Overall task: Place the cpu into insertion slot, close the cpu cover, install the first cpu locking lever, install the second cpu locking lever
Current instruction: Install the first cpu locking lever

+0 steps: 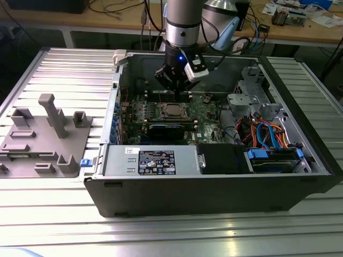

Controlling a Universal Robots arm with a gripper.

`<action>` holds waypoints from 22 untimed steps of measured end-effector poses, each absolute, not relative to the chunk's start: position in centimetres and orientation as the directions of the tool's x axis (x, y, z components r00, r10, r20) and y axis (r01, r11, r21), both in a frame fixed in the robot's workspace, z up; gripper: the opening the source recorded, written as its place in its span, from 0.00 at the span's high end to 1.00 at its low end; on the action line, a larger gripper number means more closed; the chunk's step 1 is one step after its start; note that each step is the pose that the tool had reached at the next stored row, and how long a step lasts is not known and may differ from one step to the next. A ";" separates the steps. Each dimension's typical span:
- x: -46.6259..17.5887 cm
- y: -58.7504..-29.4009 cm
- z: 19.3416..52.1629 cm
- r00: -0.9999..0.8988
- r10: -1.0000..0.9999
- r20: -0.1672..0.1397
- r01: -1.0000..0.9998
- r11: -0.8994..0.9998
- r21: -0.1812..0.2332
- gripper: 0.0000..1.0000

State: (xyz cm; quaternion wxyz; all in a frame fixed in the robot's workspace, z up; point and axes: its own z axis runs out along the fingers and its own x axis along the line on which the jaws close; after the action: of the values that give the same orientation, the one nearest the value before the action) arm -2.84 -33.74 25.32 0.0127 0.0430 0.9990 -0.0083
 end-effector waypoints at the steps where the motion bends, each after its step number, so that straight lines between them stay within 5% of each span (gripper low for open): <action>1: -2.8 -33.7 25.3 -0.999 0.045 -0.026 0.045 0.999 -0.016 0.89; 22: -3.4 -33.7 25.3 -1.000 0.010 -0.026 0.011 1.000 -0.014 0.89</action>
State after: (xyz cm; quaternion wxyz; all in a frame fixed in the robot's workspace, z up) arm -3.41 -33.72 25.29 0.0130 0.0052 0.9999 -0.0072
